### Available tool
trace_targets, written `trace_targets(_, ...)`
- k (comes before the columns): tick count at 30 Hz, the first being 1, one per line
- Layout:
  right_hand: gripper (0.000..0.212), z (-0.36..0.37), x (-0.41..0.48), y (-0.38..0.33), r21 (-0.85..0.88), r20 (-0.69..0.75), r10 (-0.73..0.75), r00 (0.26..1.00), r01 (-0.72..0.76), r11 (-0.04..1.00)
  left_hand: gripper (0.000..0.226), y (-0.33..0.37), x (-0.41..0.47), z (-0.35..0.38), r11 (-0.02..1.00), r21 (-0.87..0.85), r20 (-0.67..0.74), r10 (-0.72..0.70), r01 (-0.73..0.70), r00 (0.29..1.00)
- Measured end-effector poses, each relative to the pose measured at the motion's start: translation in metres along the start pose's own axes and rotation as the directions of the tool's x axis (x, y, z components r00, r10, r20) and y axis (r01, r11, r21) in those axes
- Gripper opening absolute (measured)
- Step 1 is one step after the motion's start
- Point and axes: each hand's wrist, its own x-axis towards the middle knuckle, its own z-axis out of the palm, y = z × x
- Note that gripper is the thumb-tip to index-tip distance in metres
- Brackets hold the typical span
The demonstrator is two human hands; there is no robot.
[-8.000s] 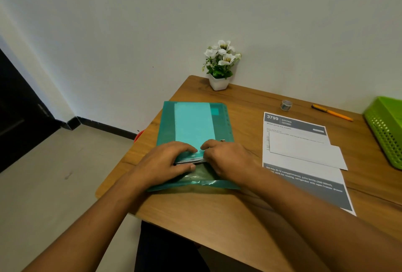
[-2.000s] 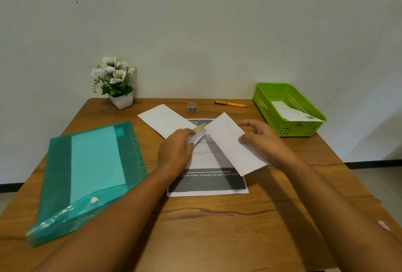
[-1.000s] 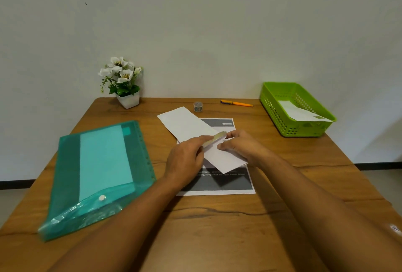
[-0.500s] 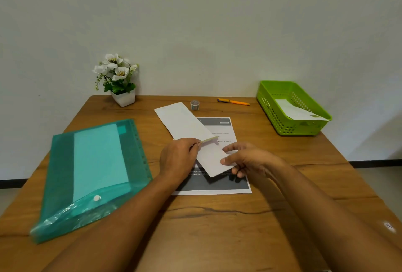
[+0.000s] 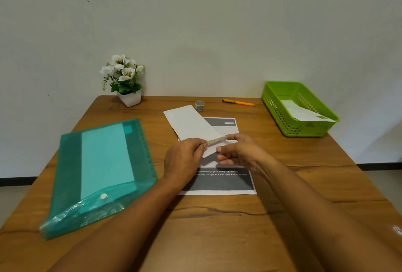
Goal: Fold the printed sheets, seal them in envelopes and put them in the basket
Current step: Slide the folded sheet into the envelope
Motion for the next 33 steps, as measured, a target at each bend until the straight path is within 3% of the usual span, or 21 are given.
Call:
trace_targets(7,0.048,0.004,0.000,0.011,0.066,-0.030,-0.055,0.998,0.057,0.996,0.023,0.004,0.000,0.005,0.998,-0.056,-0.021,-0.019,0.017,1.000)
trace_targets(13,0.027,0.010,0.006,0.006,-0.035,-0.077,-0.092,0.993,0.090,0.995,0.021,0.008,0.001,0.002,0.994,-0.113,-0.038,-0.012,0.008,0.999)
trace_targets(21,0.015,0.024,0.013,-0.002,-0.074,-0.191,-0.110,0.975,0.098,0.993,0.022,0.018,0.002,-0.003,0.984,-0.175,-0.065,0.023,-0.035,0.998)
trace_targets(29,0.019,0.027,0.009,-0.015,-0.213,-0.275,-0.298,0.914,0.244,0.946,0.027,0.030,0.005,-0.011,0.964,-0.238,-0.080,0.104,-0.120,0.991)
trace_targets(33,0.031,0.029,-0.004,-0.038,-0.324,-0.187,-0.507,0.841,0.435,0.840,0.043,0.036,0.014,-0.027,0.952,-0.252,-0.094,0.155,-0.174,0.983)
